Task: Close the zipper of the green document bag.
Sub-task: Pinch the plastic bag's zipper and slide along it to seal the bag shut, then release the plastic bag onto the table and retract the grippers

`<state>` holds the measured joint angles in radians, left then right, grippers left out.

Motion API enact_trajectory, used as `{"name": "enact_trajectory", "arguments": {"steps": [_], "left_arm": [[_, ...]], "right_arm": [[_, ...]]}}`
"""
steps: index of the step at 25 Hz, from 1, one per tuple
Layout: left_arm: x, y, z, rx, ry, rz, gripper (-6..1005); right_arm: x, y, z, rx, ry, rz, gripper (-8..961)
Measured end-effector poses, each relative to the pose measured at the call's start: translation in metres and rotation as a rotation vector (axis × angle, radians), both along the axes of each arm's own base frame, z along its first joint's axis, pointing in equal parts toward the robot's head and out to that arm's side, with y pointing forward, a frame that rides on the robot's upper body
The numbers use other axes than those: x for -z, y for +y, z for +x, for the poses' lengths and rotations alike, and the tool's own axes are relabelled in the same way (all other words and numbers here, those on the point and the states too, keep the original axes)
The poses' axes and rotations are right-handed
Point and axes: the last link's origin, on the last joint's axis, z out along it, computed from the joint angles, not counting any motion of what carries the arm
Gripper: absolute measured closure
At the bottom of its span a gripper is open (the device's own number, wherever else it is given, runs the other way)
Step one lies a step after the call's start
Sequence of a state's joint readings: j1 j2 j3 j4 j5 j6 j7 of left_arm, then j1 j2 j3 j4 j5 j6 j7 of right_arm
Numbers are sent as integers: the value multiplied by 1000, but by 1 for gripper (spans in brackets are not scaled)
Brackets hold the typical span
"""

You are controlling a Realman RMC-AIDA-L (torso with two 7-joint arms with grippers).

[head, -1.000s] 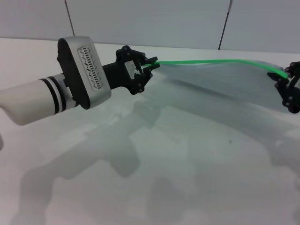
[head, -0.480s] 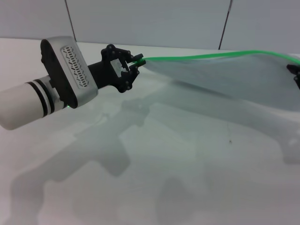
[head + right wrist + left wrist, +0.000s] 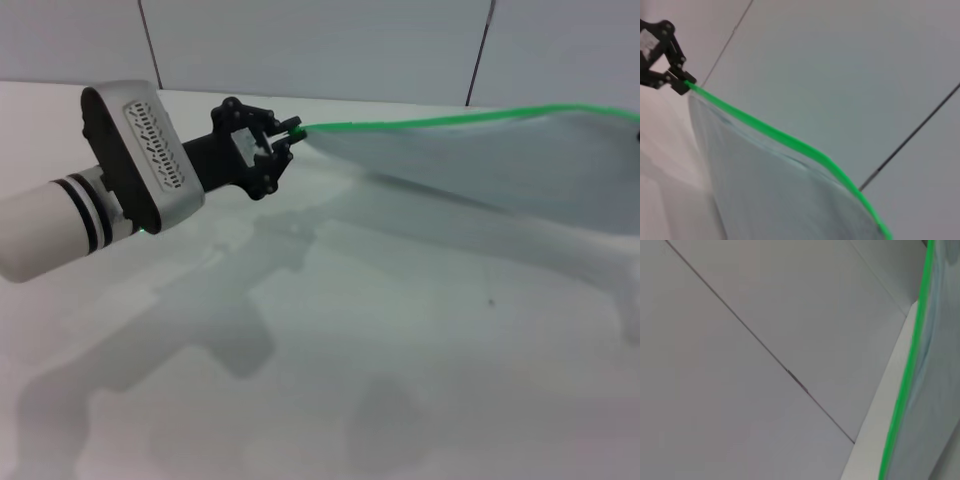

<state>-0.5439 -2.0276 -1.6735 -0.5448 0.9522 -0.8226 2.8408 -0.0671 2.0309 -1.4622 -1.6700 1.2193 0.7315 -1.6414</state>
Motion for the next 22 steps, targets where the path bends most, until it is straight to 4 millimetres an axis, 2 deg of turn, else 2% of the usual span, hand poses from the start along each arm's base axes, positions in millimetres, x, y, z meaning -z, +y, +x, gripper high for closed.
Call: {"name": "enact_trajectory", "arguments": {"steps": [5,12,17,19,22], "left_arm": [[-3,0,-3,-11,-5,11,918],[-2,1,1,-6,-13,11,864],[1,2,6,2,-28,6,825],[1,2,10,9,-57,5,809],[-1,-2,19,38,-131,-4,786]], "right_arm": [[-2,2,4,11,1,7,936],[1,3,0,-4,6,-1,953],[1,8,-2,-4,128,6,947],[1,8,-1,-15,175,14,770],[1,9,0,-55,246,36,652]]}}
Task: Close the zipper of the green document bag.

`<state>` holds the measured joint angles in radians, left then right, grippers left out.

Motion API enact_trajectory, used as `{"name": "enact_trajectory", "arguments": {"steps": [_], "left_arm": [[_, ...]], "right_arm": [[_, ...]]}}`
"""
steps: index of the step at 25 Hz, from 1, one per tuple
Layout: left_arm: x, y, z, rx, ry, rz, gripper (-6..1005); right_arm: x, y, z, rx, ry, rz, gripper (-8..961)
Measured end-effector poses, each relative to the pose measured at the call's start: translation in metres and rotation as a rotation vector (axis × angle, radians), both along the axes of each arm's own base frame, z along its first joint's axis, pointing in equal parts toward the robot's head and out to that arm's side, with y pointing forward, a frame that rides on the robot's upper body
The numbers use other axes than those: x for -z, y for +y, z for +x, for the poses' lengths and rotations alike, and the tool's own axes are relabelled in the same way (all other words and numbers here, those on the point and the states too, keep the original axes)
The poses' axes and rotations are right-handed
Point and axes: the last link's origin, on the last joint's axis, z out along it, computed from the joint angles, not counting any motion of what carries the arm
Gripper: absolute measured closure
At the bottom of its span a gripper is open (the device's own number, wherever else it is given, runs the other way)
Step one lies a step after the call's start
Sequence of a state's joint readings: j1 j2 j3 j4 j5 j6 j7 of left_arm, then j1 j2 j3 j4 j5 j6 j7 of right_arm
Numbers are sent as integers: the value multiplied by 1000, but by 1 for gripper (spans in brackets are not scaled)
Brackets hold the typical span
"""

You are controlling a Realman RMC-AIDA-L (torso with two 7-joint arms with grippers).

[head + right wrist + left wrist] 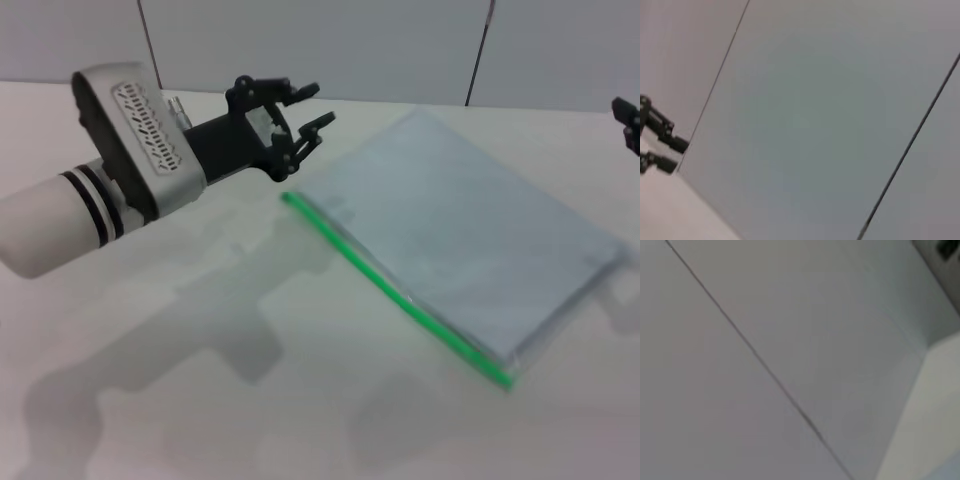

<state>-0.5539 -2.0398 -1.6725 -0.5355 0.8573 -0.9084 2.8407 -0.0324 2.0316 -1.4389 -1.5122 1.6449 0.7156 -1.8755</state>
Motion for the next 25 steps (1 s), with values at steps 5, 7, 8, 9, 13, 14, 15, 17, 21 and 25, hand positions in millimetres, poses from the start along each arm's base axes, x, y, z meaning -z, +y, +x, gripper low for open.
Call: {"name": "enact_trajectory", "arguments": {"steps": [5,7,8,9,13,14,15,17,21,25], "left_arm": [[-7,-7,7,30,-115,-1,716],[-11,-11,4,16,-164,7,639],[-17,-15,0,-13,-244,24,600],[-17,-15,0,-13,-244,24,562],[-33,-21,-14,-92,-453,69,390],[-36,-21,-18,-115,-492,83,345],[-36,-21,-21,-128,-509,90,301],[-36,-20,-24,-151,-532,97,306],[-32,-23,-27,-152,-524,91,309],[-31,-29,-31,-149,-525,95,309]], "right_arm": [[2,4,8,-26,136,51,435],[6,8,15,-21,181,73,336],[9,11,19,-22,187,82,286],[13,14,21,-24,192,91,284],[36,27,28,-25,150,85,274],[41,30,31,-18,141,85,271],[44,33,35,0,138,89,269],[47,37,42,37,154,105,264],[46,42,53,83,200,153,259],[48,43,53,79,195,189,259]]}}
